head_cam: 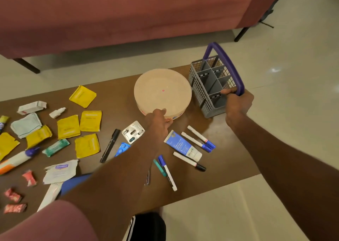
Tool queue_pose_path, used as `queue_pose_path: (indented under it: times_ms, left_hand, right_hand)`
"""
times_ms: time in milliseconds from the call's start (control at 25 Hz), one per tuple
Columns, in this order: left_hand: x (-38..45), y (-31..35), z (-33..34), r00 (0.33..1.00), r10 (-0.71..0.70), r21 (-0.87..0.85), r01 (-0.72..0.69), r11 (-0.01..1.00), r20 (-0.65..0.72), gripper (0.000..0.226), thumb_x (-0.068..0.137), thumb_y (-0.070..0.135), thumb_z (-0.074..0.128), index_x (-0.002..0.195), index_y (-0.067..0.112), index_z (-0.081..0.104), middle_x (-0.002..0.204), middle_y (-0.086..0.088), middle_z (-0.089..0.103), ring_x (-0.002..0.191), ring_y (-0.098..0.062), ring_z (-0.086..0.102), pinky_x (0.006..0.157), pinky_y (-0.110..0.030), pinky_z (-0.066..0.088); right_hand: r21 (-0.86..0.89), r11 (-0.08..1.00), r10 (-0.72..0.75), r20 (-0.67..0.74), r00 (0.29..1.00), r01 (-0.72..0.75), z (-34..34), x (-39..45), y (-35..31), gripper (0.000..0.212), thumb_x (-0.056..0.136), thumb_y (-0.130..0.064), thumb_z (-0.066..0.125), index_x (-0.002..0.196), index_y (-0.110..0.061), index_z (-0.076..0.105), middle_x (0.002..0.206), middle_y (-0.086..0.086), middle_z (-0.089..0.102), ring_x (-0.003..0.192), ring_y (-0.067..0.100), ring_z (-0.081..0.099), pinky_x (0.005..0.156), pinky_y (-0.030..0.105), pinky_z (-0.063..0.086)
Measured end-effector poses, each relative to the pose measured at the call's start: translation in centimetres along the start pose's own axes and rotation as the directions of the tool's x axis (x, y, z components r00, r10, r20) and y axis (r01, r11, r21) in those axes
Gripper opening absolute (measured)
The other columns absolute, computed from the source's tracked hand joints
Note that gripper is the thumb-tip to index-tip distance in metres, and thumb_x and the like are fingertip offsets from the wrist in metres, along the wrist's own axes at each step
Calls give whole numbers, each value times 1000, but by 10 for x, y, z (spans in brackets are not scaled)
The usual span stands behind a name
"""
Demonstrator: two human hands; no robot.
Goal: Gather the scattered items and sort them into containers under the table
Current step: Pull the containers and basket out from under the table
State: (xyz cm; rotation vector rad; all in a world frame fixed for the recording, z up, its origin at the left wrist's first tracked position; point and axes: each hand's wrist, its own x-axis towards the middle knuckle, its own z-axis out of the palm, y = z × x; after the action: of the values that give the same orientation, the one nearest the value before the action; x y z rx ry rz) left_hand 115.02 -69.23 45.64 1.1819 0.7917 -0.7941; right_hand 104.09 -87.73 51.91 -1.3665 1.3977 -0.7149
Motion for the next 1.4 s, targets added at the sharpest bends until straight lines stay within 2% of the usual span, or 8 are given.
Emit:
queue_pose_path:
  times_ms: [240,360,480,680,840,960,1160,1400]
  left_hand:
    - [8,-19,1,998,14,329,7,944,-61,24,95,23,64,113,13,52,89,2,59,67,-15,55,61,-24,45]
    - [9,-23,-8,998,17,432,8,902,-54,27,95,30,66,113,16,51,86,4,59,79,-19,65,75,-26,53]
    - [-4,-27,-15,964,245,622,-132,771,-99,59,92,42,70,135,6,50,129,-11,62,115,-34,64,99,-42,54]
    - [-77,-48,-58,656,744,873,-429,232,124,36,98,35,55,123,9,53,120,-11,59,112,-33,56,86,-46,50]
    - [-134,-76,-143,490,824,865,-502,0,285,19,93,30,45,98,14,55,97,-9,61,98,-31,55,75,-45,45]
    - [-176,-118,-219,511,812,877,-481,-2,282,19,91,27,49,98,11,58,92,-10,61,92,-27,52,74,-42,40]
    - [-207,-204,-368,778,616,958,-254,129,124,13,102,33,47,107,24,54,100,5,59,98,-17,54,77,-38,50]
    - [-156,-248,-514,808,554,883,-98,459,-199,24,103,30,51,122,20,63,119,-3,64,102,-20,63,80,-26,46]
  right_hand:
    - [-56,998,-22,2,1000,22,-5,-6,19,37,89,9,58,117,-13,69,98,1,66,79,6,62,62,8,46]
    - [-60,996,-60,-6,998,60,-13,-14,25,60,82,9,65,135,-16,53,121,3,58,94,9,61,69,11,52]
    - [-307,943,-189,-183,965,126,-20,-38,31,67,80,-12,77,140,-21,46,133,2,50,109,16,58,82,22,47]
    - [-503,720,-484,129,866,478,-24,-128,58,35,84,-20,69,116,-24,57,112,-2,60,106,20,58,85,36,47]
    - [-319,638,-500,520,693,701,-36,-201,80,14,90,-20,56,102,-17,63,97,1,63,91,27,60,80,46,49]
    - [-251,580,-453,692,563,775,-55,-266,101,12,93,-25,51,95,-18,61,89,2,63,84,26,60,71,39,45]
    - [-155,632,-367,803,469,760,-102,-372,160,11,92,-26,65,84,-22,59,67,-5,56,63,17,55,56,35,45]
    - [-142,656,-148,939,311,741,-84,-448,259,5,91,-27,59,91,-31,61,81,-12,62,73,8,60,64,31,51]
